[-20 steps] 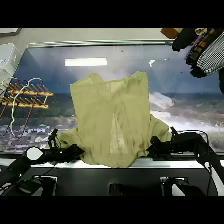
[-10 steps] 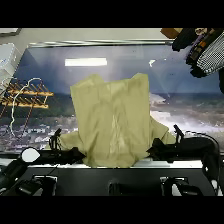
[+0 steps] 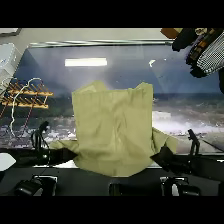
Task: Fold the clothes and pants, and hang the long-sleeved shirts on hangers.
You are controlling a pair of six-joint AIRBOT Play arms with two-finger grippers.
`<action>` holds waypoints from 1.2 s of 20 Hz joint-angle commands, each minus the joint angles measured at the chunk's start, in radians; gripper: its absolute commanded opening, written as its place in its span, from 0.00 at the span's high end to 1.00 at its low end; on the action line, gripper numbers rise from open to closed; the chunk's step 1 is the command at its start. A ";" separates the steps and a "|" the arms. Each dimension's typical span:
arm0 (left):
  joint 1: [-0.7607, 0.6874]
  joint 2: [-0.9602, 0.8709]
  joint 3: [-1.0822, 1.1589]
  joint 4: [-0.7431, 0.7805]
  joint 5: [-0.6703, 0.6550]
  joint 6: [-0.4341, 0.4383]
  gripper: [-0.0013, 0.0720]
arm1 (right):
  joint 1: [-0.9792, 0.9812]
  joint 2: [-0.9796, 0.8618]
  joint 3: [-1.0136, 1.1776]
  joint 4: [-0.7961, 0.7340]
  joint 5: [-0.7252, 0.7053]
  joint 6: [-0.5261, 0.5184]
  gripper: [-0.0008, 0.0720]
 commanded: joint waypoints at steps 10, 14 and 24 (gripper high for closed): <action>0.002 -0.679 0.406 -0.003 0.273 0.151 0.95 | 0.000 -0.634 0.229 0.006 0.399 0.012 0.95; 0.034 -0.842 0.558 -0.009 0.272 0.147 0.95 | 0.000 -0.774 0.288 0.018 0.479 0.024 0.95; 0.131 -1.168 0.829 -0.132 0.294 0.148 0.95 | 0.001 -0.969 0.336 0.153 0.768 0.004 0.95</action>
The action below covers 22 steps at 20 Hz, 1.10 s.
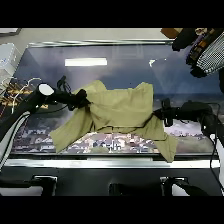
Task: Fold the clothes and pants, and hang the long-sleeved shirts on hangers.
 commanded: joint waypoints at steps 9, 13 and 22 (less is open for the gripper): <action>0.018 -0.256 0.211 -0.096 -0.021 0.073 0.22 | 0.107 -0.075 0.013 0.048 0.412 -0.077 0.69; 0.064 -0.202 0.279 -0.088 -0.131 0.182 0.14 | 0.106 -0.008 0.053 0.047 0.387 -0.389 0.60; 0.129 0.137 0.255 0.439 -0.466 0.205 0.13 | 0.253 0.181 0.114 -0.516 -0.217 -0.660 0.39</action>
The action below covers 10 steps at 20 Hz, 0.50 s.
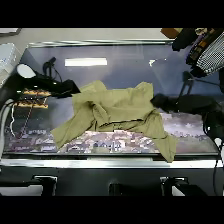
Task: Fold the clothes and pants, and hang the long-sleeved shirts on hangers.
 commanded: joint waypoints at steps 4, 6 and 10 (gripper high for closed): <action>0.009 0.212 -0.135 0.188 -0.116 0.020 0.13 | 0.237 0.029 -0.082 -0.376 -0.063 0.120 0.39; 0.009 0.256 -0.210 0.188 -0.116 0.021 0.13 | 0.244 0.029 -0.127 -0.392 -0.010 0.160 0.39; 0.009 0.300 -0.336 0.188 -0.097 0.019 0.13 | 0.244 0.010 -0.156 -0.396 0.124 0.145 0.39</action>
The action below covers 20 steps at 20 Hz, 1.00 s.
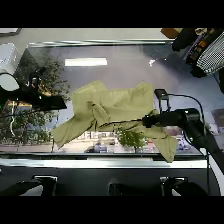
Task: Fold the clothes and pants, and hang the long-sleeved shirts on hangers.
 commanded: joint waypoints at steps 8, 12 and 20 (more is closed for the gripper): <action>0.000 0.041 -0.140 0.010 0.029 -0.009 0.13 | 0.013 -0.127 -0.024 0.000 0.168 -0.001 0.38; 0.001 0.041 -0.140 0.010 0.066 -0.010 0.13 | 0.013 -0.185 -0.024 0.000 0.246 0.026 0.38; 0.014 0.041 -0.140 0.010 0.072 -0.009 0.13 | 0.013 -0.241 0.003 -0.025 0.444 0.202 0.95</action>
